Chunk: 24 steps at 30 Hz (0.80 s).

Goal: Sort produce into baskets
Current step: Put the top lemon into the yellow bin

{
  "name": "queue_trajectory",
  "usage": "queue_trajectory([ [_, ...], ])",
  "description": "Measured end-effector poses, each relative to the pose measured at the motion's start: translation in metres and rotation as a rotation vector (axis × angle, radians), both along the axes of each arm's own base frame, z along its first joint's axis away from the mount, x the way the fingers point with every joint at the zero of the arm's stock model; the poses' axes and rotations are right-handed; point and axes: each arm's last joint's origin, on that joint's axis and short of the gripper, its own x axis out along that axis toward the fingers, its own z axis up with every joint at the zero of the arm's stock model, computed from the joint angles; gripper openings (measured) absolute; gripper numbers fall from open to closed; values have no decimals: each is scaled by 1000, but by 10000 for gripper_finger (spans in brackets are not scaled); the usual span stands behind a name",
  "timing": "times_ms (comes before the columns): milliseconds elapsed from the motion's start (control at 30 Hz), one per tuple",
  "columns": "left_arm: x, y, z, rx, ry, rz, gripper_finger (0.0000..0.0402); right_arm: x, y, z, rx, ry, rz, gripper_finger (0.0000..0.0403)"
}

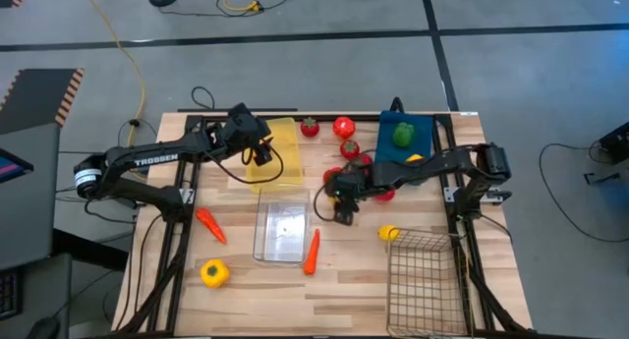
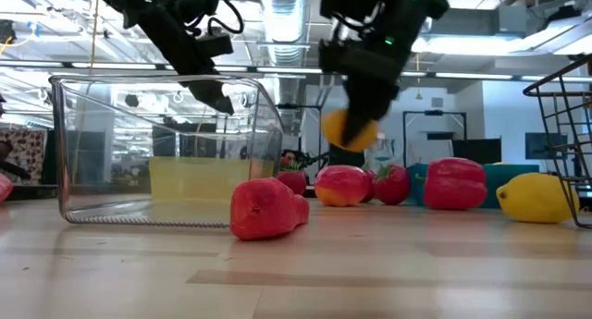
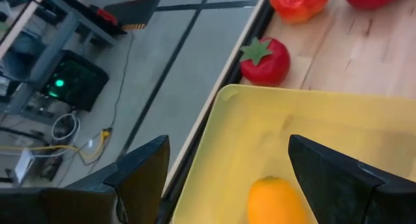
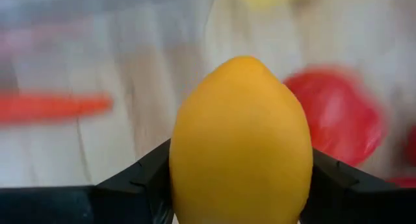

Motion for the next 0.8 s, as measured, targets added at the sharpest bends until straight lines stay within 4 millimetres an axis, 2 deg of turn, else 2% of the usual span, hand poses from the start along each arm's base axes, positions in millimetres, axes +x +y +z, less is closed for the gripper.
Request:
queue_trajectory([
  [267,-12,-6,18,47,-52,-13,285,25,-36,25,-91,-334,-23,260],
  [567,-36,-18,45,80,-174,-4,281,36,-80,49,-179,-642,-106,260],
  [733,-49,-25,50,37,-203,-9,281,40,-102,45,-202,-699,-149,260],
  [800,-53,-28,51,13,-219,-21,281,45,-109,35,-209,-707,-164,260],
])
